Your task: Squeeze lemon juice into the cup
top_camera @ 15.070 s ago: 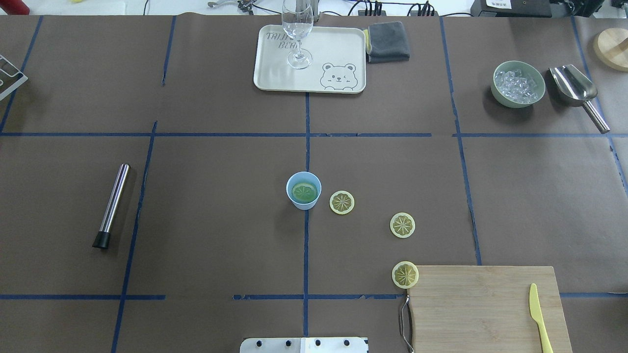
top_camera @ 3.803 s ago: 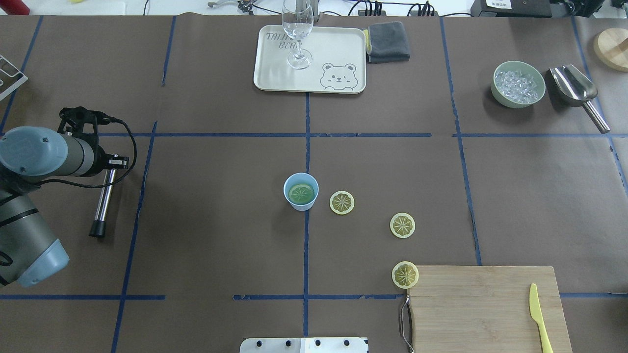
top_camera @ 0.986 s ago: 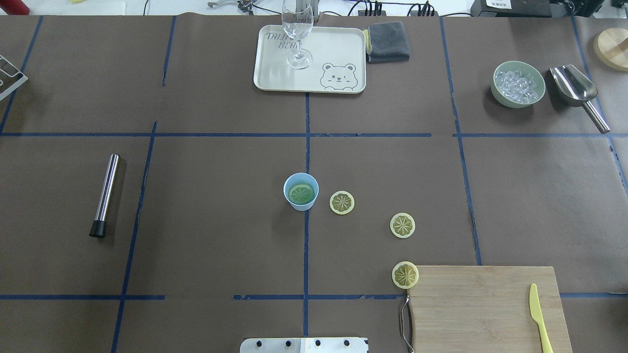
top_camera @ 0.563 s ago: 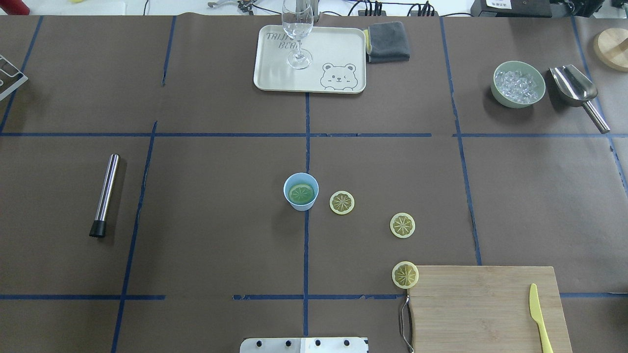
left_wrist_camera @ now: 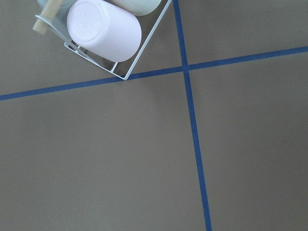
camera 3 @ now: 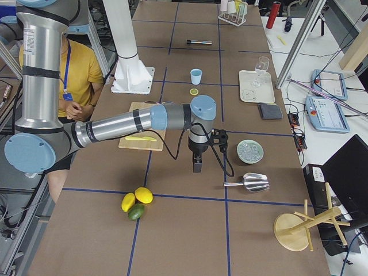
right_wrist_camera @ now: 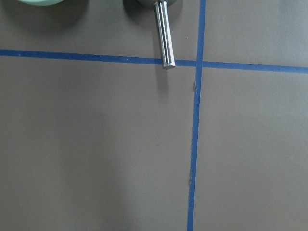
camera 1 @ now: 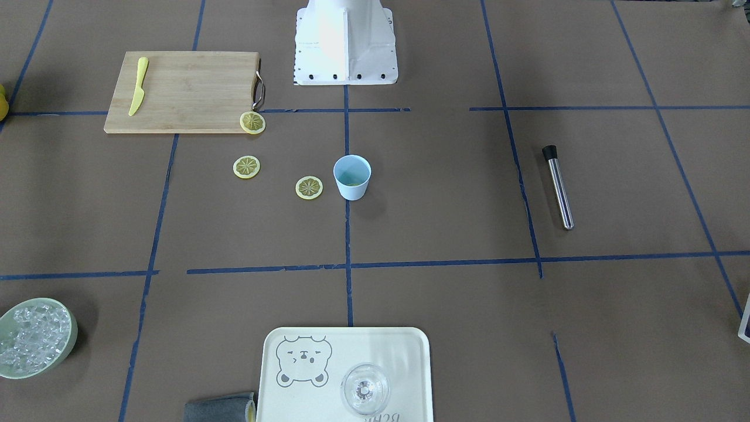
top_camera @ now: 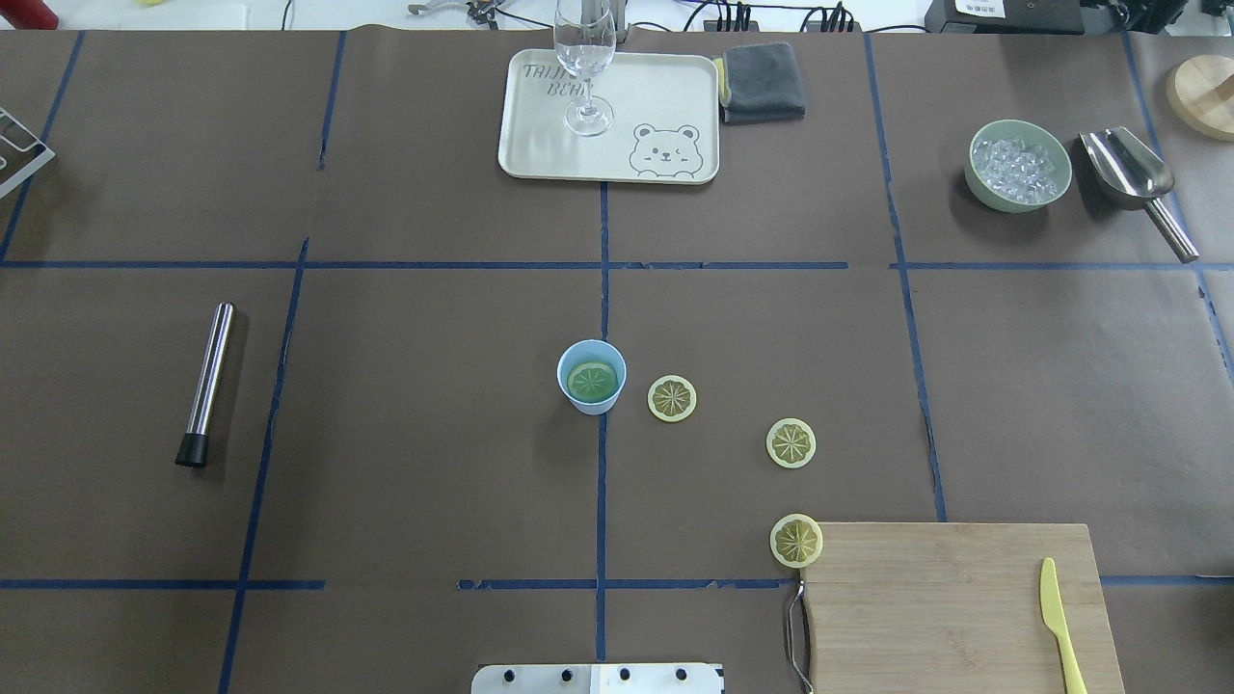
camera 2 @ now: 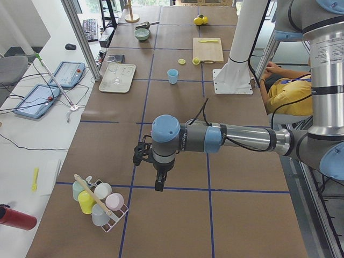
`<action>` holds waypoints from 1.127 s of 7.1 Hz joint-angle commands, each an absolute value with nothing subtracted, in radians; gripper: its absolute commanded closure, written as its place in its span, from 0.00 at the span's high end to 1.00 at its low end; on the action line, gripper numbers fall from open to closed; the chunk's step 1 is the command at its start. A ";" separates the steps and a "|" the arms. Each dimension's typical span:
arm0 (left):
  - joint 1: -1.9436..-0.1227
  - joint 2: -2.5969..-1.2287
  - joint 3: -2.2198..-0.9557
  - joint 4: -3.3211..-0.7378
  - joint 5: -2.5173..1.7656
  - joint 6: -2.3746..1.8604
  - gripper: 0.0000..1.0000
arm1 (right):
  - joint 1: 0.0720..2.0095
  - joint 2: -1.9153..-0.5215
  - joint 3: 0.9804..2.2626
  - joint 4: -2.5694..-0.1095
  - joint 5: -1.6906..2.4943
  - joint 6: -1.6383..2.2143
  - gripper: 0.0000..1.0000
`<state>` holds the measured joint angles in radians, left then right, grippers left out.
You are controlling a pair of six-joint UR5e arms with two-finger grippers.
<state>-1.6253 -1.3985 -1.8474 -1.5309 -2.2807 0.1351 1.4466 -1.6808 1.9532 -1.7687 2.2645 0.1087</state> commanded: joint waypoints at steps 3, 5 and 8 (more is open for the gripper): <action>-1.624 -1.397 -1.848 -1.531 -2.284 0.135 1.00 | 1.447 -1.681 1.954 -1.769 2.266 0.109 1.00; -1.626 -1.394 -1.842 -1.531 -2.342 0.137 1.00 | 1.447 -1.681 1.953 -1.769 2.266 0.109 1.00; -1.625 -1.393 -1.841 -1.531 -2.347 0.137 1.00 | 1.447 -1.681 1.954 -1.769 2.266 0.109 1.00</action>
